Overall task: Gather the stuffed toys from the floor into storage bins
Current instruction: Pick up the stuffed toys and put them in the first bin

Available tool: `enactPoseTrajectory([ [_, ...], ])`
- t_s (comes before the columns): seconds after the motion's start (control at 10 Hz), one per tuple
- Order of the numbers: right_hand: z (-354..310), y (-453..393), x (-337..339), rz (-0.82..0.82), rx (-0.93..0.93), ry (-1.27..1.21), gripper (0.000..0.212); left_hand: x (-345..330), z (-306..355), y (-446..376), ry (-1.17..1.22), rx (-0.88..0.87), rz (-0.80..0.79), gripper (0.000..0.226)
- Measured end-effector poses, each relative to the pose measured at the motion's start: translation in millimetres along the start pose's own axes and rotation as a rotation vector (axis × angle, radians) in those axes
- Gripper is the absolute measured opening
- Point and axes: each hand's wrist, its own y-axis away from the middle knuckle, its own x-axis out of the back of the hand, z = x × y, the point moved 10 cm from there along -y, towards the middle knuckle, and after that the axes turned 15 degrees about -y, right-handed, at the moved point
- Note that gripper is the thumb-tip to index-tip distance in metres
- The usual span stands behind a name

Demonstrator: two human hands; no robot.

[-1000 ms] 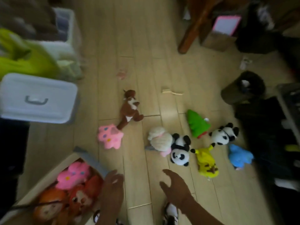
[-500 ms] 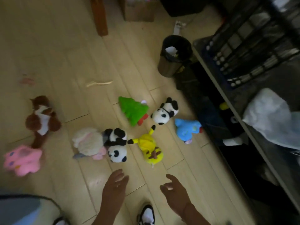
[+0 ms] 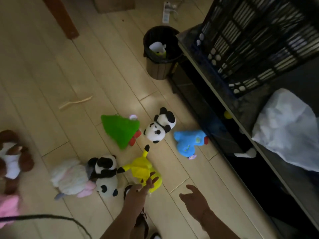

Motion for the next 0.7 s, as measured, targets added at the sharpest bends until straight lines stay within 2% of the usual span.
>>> enactPoseTrajectory([
  [0.1,-15.6,-48.7,16.8,0.014,-0.032,0.048,0.055,0.4,33.4,-32.8,0.036,0.025,-0.002,0.057],
  [0.2,-32.5,-106.0,27.4,0.007,-0.042,0.114,0.053,-5.6,41.3,-79.1,0.002,0.019,0.007,0.043],
  [0.3,-65.8,-166.7,22.3,-0.012,-0.012,0.002,0.062,-6.7,41.8,-129.0,-0.067,0.037,0.001,0.046],
  [0.4,-119.1,-238.4,6.6,0.005,0.075,-0.081,0.065,-3.4,31.8,-180.6,-0.062,0.082,0.063,0.043],
  [0.5,-159.3,-291.9,-35.2,-0.131,-0.023,-0.253,0.076,-6.0,26.9,-215.5,0.049,0.103,0.124,0.035],
  [0.6,-177.9,-343.3,-68.7,-0.147,-0.059,-0.217,0.087,-3.2,24.3,-229.4,0.094,0.075,0.208,0.020],
  [0.7,-192.4,-370.9,-66.9,-0.017,0.109,-0.087,0.072,-0.8,26.5,-219.2,0.083,0.003,0.274,0.026],
])
